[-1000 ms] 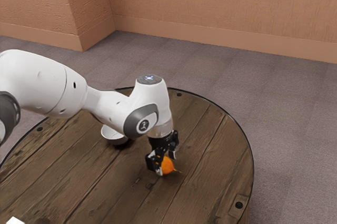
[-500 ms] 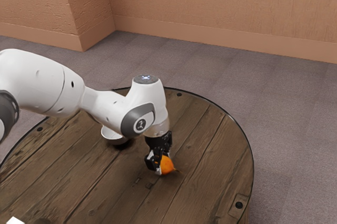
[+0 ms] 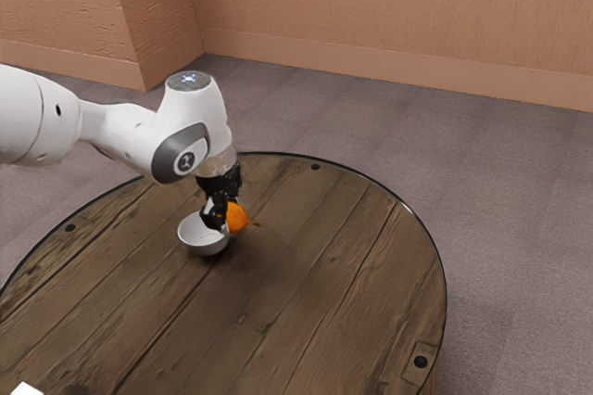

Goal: Place the pear in the bowl.

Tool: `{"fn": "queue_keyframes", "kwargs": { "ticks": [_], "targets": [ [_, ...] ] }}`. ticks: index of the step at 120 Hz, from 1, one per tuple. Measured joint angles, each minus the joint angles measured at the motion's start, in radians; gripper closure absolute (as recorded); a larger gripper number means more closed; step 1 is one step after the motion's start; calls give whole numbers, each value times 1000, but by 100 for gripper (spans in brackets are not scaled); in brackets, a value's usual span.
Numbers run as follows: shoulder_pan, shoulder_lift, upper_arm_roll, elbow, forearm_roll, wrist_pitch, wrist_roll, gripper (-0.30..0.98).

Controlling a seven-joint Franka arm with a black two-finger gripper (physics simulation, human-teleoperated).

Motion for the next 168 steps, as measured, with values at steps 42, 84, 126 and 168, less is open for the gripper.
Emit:
{"fn": "queue_keyframes", "kwargs": {
  "ticks": [42, 84, 126, 168],
  "targets": [
    [79, 50, 2, 12, 42, 27, -14, 40],
    [119, 83, 3, 24, 71, 54, -23, 27],
    [55, -75, -26, 20, 103, -16, -15, 7],
    [108, -189, -21, 302, -161, -373, 693, 3]
  ]
}}
